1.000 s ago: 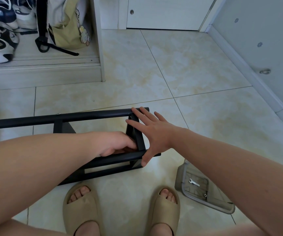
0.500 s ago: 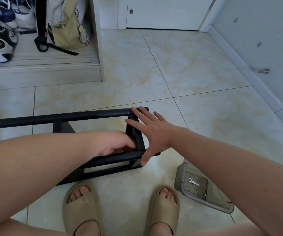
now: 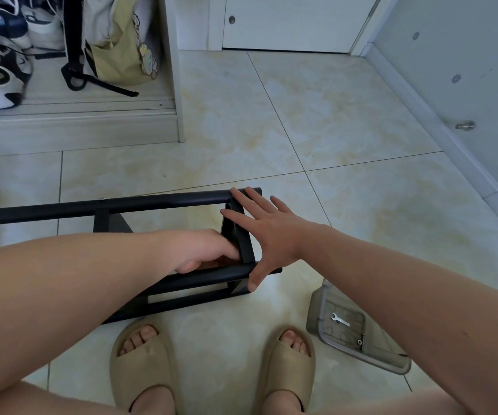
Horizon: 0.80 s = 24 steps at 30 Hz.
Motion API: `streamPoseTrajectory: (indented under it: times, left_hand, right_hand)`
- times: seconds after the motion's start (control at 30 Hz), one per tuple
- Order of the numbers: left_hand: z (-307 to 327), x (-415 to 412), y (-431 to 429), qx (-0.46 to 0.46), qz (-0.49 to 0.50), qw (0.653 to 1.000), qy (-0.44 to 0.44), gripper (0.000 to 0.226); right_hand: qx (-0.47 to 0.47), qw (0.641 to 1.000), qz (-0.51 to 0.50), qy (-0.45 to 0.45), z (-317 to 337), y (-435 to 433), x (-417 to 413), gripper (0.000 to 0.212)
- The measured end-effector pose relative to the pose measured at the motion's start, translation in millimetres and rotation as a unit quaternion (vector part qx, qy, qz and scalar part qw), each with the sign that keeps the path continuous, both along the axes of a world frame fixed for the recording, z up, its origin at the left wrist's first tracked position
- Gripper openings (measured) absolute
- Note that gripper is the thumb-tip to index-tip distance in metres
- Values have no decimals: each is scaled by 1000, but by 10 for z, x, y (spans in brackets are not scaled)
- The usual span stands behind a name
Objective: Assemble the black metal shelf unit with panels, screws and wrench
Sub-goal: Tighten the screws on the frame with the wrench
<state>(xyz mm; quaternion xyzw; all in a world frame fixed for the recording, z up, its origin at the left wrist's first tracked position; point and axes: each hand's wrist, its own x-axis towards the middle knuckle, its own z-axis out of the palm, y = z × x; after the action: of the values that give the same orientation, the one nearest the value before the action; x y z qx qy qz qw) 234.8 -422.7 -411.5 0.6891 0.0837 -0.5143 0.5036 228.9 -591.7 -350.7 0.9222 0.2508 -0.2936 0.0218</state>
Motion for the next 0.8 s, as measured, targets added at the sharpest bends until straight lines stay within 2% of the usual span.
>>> streamPoseTrajectory:
  times: [0.3, 0.43, 0.6, 0.7, 0.8]
  left_hand:
    - [10, -23, 17, -24, 6, 1000, 4, 31]
    - [-9, -13, 5, -10, 28, 999, 34, 30]
    - [-2, -27, -21, 7, -18, 1000, -10, 23]
    - [8, -7, -7, -9, -3, 1000, -4, 17]
    - [-26, 9, 24, -26, 7, 1000, 15, 21]
  right_hand:
    - [-2, 1000, 0, 1, -1, 1, 0, 146]
    - [0, 1000, 0, 1, 9, 2, -2, 146]
    - [4, 1000, -2, 3, 5, 3, -8, 146]
    - [3, 1000, -3, 4, 1, 0, -2, 146]
    - [1, 1000, -4, 3, -2, 3, 5, 146]
